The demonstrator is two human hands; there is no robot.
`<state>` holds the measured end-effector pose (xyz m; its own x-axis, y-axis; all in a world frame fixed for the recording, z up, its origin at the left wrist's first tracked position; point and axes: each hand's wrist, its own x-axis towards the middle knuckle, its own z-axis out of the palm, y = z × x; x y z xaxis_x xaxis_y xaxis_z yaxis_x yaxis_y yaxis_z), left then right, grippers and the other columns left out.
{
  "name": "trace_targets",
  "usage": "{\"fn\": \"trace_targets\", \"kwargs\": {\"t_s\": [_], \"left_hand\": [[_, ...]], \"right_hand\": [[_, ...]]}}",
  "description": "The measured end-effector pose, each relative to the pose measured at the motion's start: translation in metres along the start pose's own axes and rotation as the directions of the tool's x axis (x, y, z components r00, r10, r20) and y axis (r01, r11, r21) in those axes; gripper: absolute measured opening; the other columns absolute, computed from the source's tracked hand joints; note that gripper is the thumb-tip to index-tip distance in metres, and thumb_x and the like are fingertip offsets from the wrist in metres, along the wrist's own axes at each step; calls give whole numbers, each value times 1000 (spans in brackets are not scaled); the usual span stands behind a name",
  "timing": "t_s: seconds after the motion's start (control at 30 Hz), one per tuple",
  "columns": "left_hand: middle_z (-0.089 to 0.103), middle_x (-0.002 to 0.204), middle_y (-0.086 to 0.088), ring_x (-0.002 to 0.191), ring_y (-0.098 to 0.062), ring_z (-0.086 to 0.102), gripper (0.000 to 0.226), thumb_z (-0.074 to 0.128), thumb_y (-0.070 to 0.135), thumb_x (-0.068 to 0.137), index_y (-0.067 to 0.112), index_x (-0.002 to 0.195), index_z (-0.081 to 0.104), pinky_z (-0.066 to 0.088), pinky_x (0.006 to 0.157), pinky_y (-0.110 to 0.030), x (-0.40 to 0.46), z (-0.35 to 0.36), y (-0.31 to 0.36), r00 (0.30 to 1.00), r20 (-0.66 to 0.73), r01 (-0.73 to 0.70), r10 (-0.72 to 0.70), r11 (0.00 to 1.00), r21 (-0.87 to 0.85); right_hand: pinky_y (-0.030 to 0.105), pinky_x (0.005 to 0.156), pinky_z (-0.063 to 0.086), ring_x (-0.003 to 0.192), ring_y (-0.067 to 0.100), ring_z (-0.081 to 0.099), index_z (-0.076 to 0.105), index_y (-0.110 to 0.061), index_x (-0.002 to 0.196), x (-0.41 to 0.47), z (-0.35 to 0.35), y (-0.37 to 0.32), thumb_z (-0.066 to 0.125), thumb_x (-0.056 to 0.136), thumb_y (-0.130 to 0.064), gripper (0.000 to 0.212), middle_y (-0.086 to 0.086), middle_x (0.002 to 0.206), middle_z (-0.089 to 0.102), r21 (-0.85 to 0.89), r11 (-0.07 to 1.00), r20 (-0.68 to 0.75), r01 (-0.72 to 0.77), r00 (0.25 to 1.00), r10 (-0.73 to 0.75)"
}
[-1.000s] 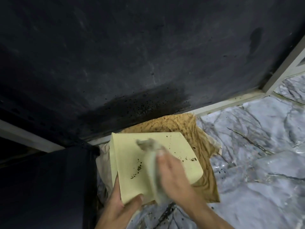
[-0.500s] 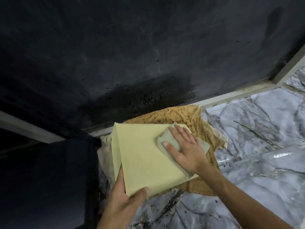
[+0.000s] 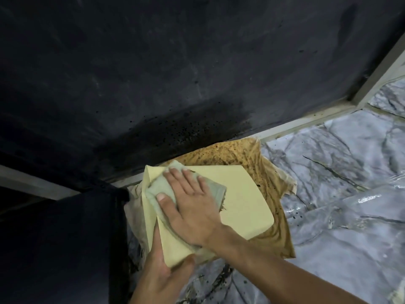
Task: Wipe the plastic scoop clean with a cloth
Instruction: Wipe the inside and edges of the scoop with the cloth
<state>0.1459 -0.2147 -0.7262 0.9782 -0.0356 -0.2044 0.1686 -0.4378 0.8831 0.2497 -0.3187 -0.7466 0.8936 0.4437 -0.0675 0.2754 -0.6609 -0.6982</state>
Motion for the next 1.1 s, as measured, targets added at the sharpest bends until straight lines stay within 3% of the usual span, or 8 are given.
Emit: {"fn": "trace_targets", "kwargs": {"t_s": [0.1, 0.23, 0.47, 0.67, 0.77, 0.83, 0.97, 1.1], "left_hand": [[43, 148, 35, 137, 10, 42, 106, 73, 3, 79, 43, 155, 11, 38, 99, -2, -2, -2, 2, 999, -29, 29, -30, 999, -23], [62, 123, 40, 113, 22, 55, 93, 62, -20, 85, 40, 149, 31, 43, 80, 5, -4, 2, 13, 984, -59, 159, -168, 978, -132], [56, 131, 39, 123, 16, 50, 107, 76, 4, 77, 52, 153, 18, 42, 99, -13, 0, -4, -1, 985, -94, 143, -145, 989, -31], [56, 137, 35, 122, 8, 58, 107, 77, 14, 72, 48, 153, 16, 47, 86, -4, 0, -3, -2, 1000, 1, 29, -29, 999, 33], [58, 138, 31, 130, -1, 56, 106, 93, 31, 63, 47, 147, 30, 51, 96, -16, 4, -2, 1, 999, 35, -18, 14, 994, 108], [48, 140, 39, 134, 4, 49, 106, 84, 24, 67, 47, 149, 21, 44, 100, -9, 3, -1, 6, 1000, 24, 11, -12, 999, 35], [50, 130, 45, 117, 13, 54, 107, 69, 12, 66, 52, 150, 16, 44, 82, 0, -2, -4, 8, 996, -41, 74, -74, 997, 5], [53, 134, 40, 125, 15, 49, 105, 69, 7, 69, 48, 151, 20, 46, 100, -13, -4, -6, 9, 992, -9, 123, -123, 992, -20]], "right_hand": [[44, 120, -3, 151, 10, 0, 14, -42, 155, 25, -10, 25, 22, 98, -64, 62, -14, 165, 9, -6, 998, 28, 62, 998, -62], [47, 118, 4, 150, 17, 11, 17, -46, 152, 33, -24, 93, 19, 93, -75, 66, -14, 163, 19, -100, 980, 14, -170, 985, 172], [41, 121, 4, 151, 15, 4, 15, -35, 156, -11, -18, 132, 18, 95, -70, 71, -6, 166, 12, 80, 867, -127, -492, 857, 499], [44, 118, -16, 145, 13, -30, -13, -43, 152, -58, -6, 36, -1, 93, -69, 66, -15, 160, -24, -11, 971, -28, -237, 971, 237], [44, 118, -15, 146, 7, -25, -1, -46, 154, -37, -5, 7, 13, 97, -66, 63, -17, 162, -15, 17, 996, 7, -83, 997, 83], [44, 119, -8, 150, 9, -11, 10, -46, 154, -15, -7, 6, 20, 97, -66, 61, -17, 164, -2, 14, 999, -17, -31, 999, 31], [47, 120, -2, 151, 12, -2, 10, -49, 153, 12, -11, 45, 15, 92, -74, 66, -16, 165, 4, -3, 982, -10, -189, 982, 189], [47, 120, 2, 150, 12, 6, 14, -50, 152, 3, -15, 112, 14, 89, -79, 70, -16, 164, 12, 3, 919, -78, -393, 917, 392]]}}
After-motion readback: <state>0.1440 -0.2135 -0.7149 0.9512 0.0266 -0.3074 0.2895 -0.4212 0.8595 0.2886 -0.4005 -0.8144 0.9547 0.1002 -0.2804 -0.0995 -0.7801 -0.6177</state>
